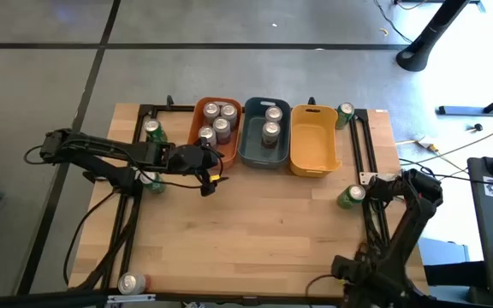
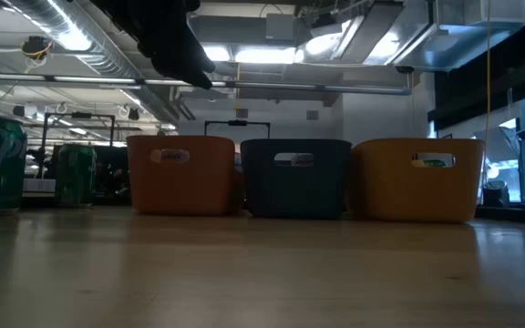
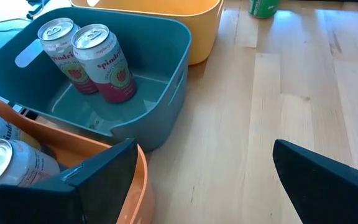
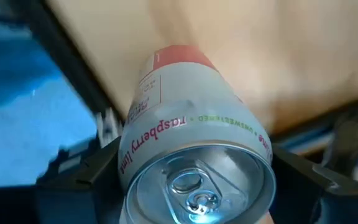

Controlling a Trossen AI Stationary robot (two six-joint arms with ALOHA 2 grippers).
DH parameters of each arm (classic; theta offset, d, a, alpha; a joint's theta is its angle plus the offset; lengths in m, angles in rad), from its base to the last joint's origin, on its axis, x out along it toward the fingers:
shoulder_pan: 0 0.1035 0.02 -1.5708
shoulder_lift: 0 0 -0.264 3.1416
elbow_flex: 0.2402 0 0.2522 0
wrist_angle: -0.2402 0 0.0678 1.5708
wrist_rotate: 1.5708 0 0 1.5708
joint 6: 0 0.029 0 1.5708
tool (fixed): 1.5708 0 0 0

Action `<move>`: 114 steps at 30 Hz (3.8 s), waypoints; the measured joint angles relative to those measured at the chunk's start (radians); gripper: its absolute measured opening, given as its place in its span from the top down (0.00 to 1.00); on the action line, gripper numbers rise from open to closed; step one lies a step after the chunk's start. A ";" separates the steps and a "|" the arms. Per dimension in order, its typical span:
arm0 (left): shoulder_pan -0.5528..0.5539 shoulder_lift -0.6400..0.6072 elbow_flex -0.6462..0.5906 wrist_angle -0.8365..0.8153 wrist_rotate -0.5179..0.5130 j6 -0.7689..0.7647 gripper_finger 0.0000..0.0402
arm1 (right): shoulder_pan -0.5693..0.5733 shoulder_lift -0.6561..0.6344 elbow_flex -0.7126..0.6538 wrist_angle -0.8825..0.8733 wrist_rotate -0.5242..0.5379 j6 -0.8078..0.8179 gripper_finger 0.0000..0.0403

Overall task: Sort soda cans
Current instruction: Put the right pink-white soda can into the blue bin, then put the pink-white soda can into the blue bin

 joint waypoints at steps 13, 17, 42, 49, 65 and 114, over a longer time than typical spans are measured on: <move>-0.054 -0.001 0.000 -0.075 0.001 -0.029 0.10 | -0.360 -0.001 0.198 -0.131 0.382 -0.465 0.30; -0.059 -0.010 0.000 -0.100 0.001 -0.034 0.10 | -0.482 -0.001 0.248 -0.144 0.441 -0.639 0.30; -0.058 -0.199 0.000 -0.180 -0.007 -0.088 0.10 | -1.277 0.055 0.448 0.183 0.482 -1.495 0.29; -0.058 -0.198 0.000 -0.174 -0.007 -0.126 0.10 | -1.429 0.137 0.448 0.239 0.458 -1.646 0.29; -0.058 -0.198 0.000 -0.128 -0.008 -0.127 0.10 | -1.516 0.305 0.448 0.301 0.390 -1.742 0.29; -0.058 -0.198 0.000 -0.130 -0.008 -0.117 0.10 | -1.361 0.125 0.448 0.185 0.356 -1.669 0.11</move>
